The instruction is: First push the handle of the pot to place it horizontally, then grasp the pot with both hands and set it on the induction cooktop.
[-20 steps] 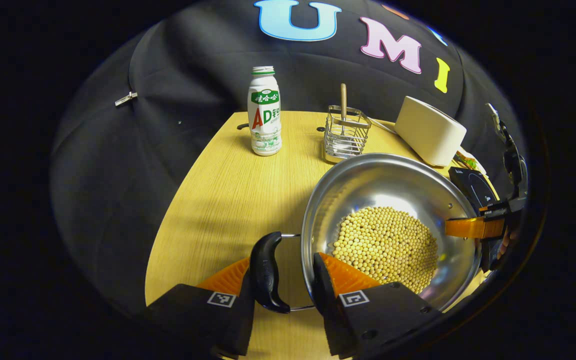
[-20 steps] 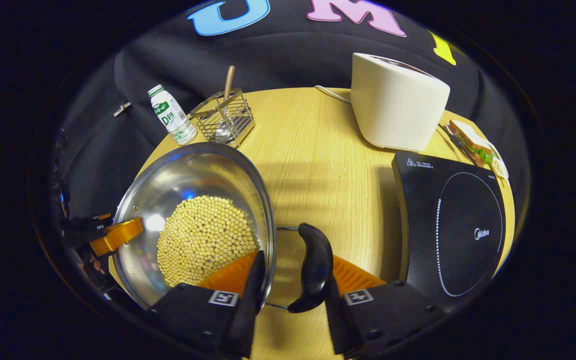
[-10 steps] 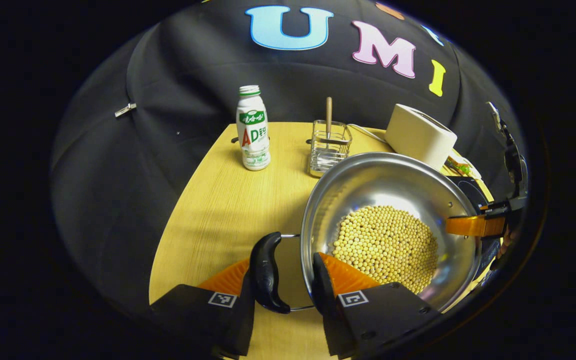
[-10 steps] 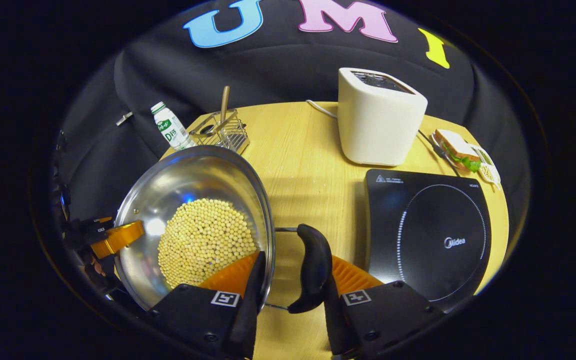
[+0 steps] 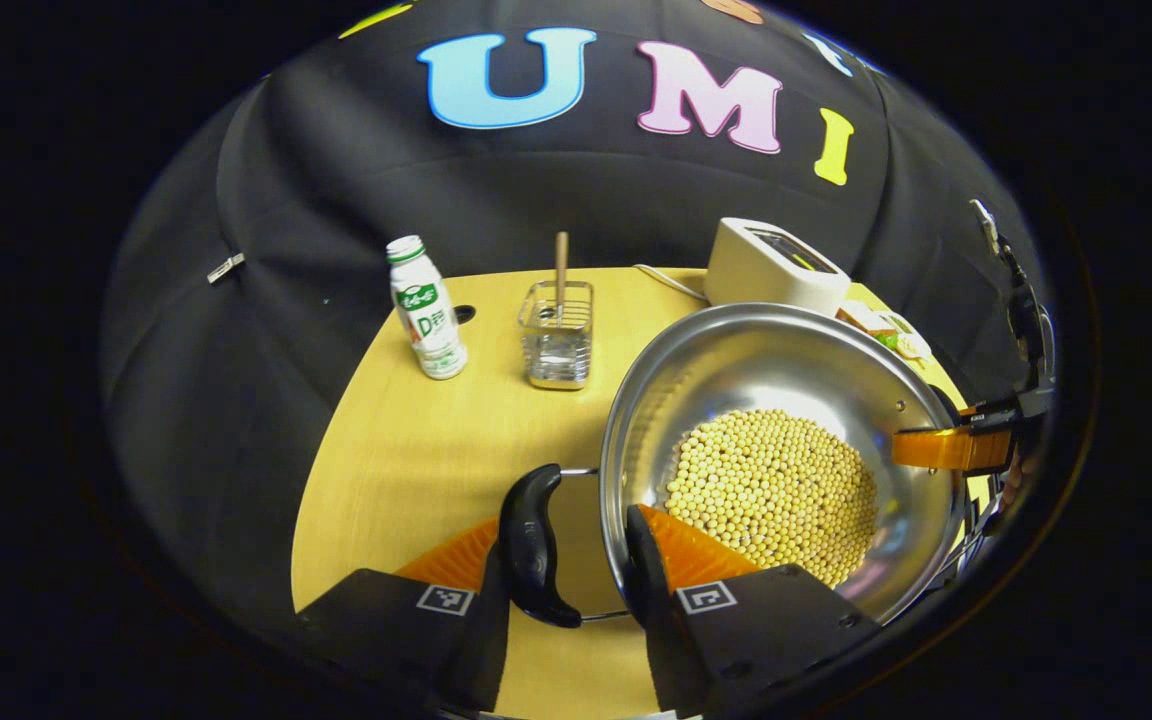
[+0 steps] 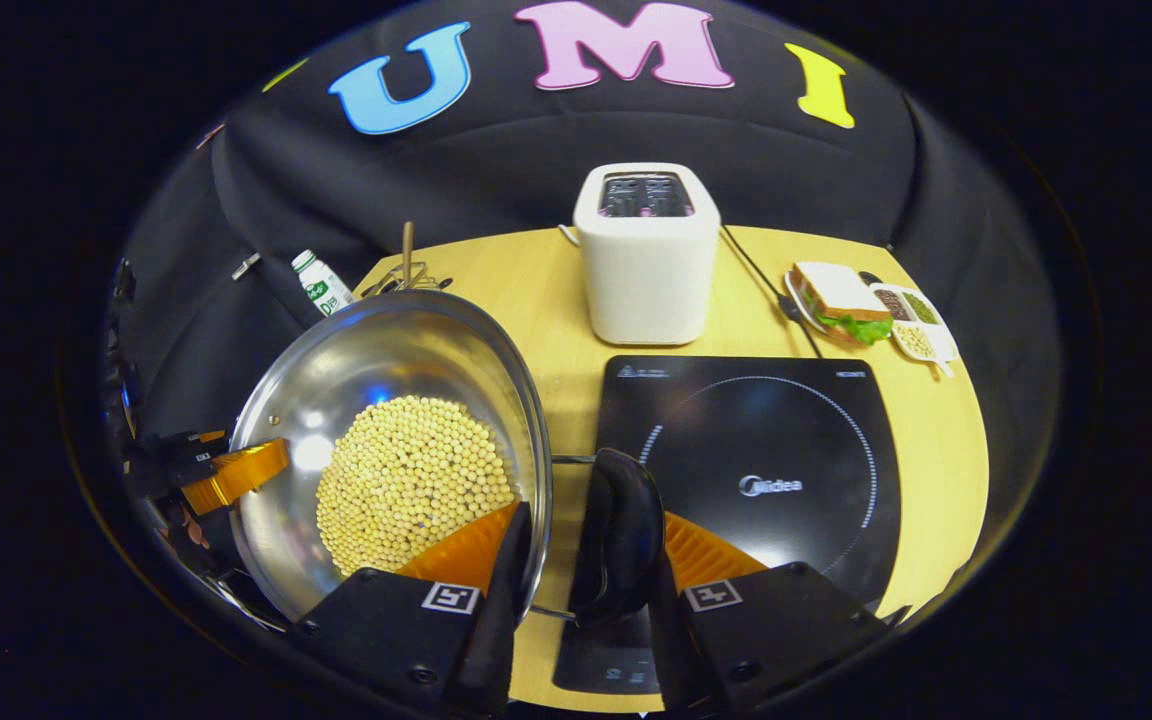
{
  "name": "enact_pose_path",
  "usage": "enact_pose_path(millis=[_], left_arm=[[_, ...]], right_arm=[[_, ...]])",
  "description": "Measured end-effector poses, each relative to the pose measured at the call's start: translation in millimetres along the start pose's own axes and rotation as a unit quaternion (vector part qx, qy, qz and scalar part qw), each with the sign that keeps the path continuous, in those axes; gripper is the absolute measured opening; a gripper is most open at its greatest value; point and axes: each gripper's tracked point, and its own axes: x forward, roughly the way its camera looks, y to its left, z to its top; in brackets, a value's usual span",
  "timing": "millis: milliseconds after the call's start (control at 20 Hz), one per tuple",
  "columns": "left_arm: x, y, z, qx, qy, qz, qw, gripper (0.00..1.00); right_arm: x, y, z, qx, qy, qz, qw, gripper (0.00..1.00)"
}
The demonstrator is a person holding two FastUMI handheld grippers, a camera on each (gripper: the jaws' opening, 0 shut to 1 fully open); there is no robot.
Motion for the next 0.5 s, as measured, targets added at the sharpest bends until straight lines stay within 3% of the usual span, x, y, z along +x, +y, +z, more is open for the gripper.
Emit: enact_pose_path(millis=[200, 250, 300, 500], left_arm=[[1, -54, 15, 0.008, -0.003, -0.016, 1.0, 0.59], [2, -67, 18, 0.009, -0.003, -0.019, 1.0, 0.59], [3, -80, 22, 0.011, -0.004, -0.023, 1.0, 0.59], [11, -131, 36, 0.024, -0.005, -0.036, 0.999, 0.59]], right_arm=[[-22, -51, 8, 0.008, -0.008, -0.01, 1.0, 0.59], [-26, -63, 10, 0.01, -0.011, -0.012, 1.0, 0.55], [-30, -76, 12, 0.011, -0.012, -0.016, 1.0, 0.59], [-43, -129, 16, 0.025, -0.014, -0.028, 0.999, 0.59]])
